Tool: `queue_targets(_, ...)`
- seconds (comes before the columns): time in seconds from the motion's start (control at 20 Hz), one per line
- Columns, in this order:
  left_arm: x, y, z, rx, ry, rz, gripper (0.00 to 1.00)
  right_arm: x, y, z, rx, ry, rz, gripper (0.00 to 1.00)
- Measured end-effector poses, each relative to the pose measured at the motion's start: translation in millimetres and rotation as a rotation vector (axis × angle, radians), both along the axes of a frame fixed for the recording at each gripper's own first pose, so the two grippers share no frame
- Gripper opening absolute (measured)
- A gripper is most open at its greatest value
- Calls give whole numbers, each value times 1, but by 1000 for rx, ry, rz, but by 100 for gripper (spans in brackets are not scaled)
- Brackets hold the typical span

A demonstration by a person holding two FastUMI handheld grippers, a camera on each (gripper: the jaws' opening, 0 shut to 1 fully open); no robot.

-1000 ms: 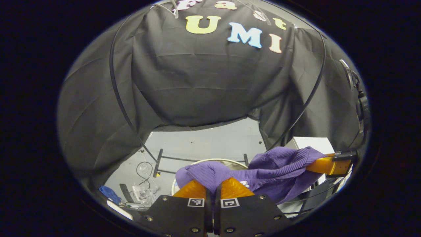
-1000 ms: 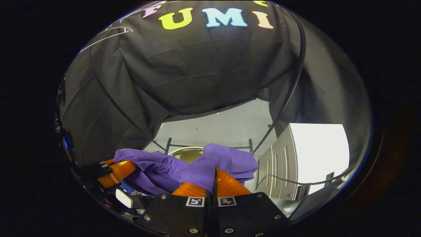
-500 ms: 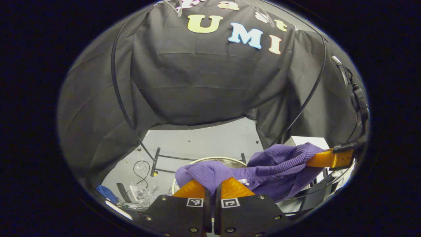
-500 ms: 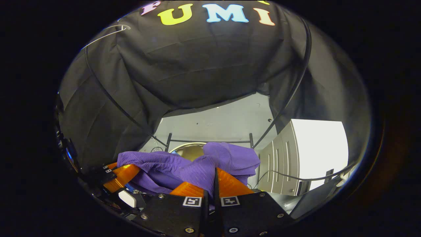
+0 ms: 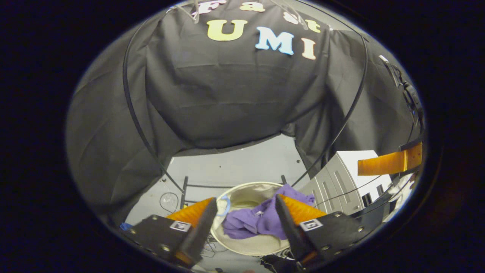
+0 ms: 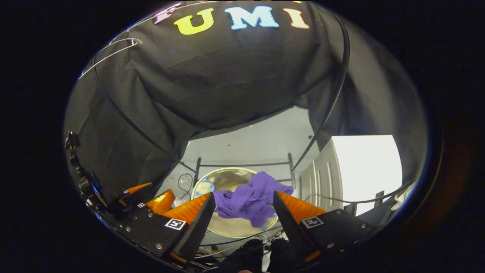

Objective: Grasp the clothes on the hanger with both hands and then place them into the laundry hamper below.

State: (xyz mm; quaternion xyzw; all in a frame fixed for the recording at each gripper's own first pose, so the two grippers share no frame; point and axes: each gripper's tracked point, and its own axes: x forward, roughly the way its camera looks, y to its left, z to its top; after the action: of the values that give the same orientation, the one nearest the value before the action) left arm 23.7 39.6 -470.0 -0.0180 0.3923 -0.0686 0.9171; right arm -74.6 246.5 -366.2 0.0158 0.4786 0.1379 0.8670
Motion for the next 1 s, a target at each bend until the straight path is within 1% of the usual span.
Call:
queue_targets(0.05,4,3,5,27,-14,4,95,4,-11,6,-10,-27,-15,95)
queue_targets(0.1,8,3,15,42,-34,8,91,11,-20,14,-13,-51,-34,95)
queue_targets(0.15,13,-2,30,40,-58,13,95,16,-28,24,-8,-81,-51,95)
queue_targets(0.25,19,-15,58,19,-88,23,95,32,-50,50,-6,-153,-82,95)
queue_targets(0.4,29,-37,113,-4,-159,50,95,52,-92,89,-10,-262,-118,95)
queue_targets(0.45,33,-43,134,-3,-189,62,100,56,-105,102,0,-293,-125,95)
queue_targets(0.55,42,-55,179,6,-255,101,90,68,-134,131,12,-363,-137,95)
queue_targets(0.6,42,-62,203,7,-292,127,95,76,-151,147,9,-407,-146,95)
queue_targets(0.65,48,-70,229,0,-328,156,90,83,-168,160,7,-450,-157,95)
queue_targets(0.7,48,-80,252,-12,-359,186,95,88,-183,175,11,-493,-169,95)
queue_targets(0.8,57,-95,298,-46,-429,233,95,97,-208,198,30,-569,-196,95)
queue_targets(0.85,60,-99,320,-53,-456,254,90,95,-223,208,41,-599,-210,95)
queue_targets(0.9,58,-100,339,-55,-487,273,95,99,-236,221,54,-631,-218,95)
queue_targets(0.95,61,-104,359,-57,-523,288,99,102,-251,237,64,-670,-228,92)
queue_targets(1.0,63,-109,380,-63,-564,297,99,107,-266,251,70,-708,-237,92)
